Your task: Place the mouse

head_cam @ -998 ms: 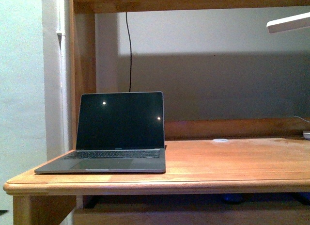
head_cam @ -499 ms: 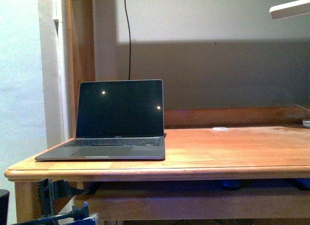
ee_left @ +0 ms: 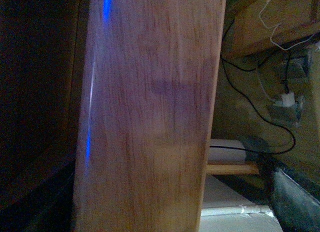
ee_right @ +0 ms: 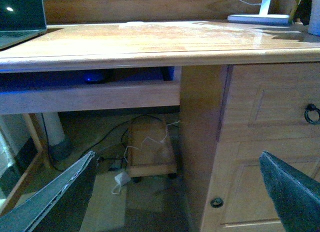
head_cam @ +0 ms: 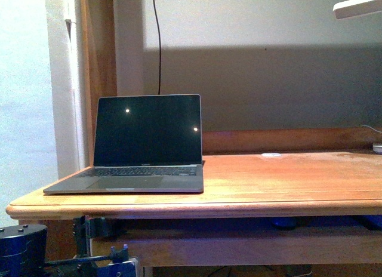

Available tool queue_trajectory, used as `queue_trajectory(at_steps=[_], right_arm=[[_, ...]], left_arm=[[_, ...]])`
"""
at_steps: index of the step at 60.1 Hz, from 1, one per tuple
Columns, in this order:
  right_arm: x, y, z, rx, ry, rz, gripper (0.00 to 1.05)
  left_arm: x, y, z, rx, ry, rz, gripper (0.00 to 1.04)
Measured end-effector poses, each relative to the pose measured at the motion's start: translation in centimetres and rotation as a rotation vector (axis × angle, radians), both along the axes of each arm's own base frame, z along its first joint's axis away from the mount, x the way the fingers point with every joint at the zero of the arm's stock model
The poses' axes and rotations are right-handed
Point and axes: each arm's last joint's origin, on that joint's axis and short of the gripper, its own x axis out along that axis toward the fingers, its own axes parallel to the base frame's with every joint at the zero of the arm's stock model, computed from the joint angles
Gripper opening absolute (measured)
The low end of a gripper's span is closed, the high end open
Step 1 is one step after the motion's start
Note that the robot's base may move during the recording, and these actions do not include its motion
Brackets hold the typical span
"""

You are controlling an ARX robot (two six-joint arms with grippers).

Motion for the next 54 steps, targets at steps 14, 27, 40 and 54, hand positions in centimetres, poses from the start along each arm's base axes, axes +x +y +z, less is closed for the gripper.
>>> queue_trajectory(at_steps=[14,27,40,54], right_arm=[[0.0,0.0,0.0,0.0,0.0,0.0,0.97],[0.0,0.0,0.0,0.0,0.0,0.0,0.97],[0.0,0.0,0.0,0.0,0.0,0.0,0.97],[0.0,0.0,0.0,0.0,0.0,0.0,0.97]], left_arm=[[-1.4,-1.8,2.1,-0.071,0.36,0.109,0.97],[-4.1,-3.1,4.0,-0.23,0.598,0.136,0.97],[-7.6,-5.6,5.4,-0.446,0.83,0.104,0.97],[-10.2,-6.7,7.4,-0.759,1.088,0.132,0.97]])
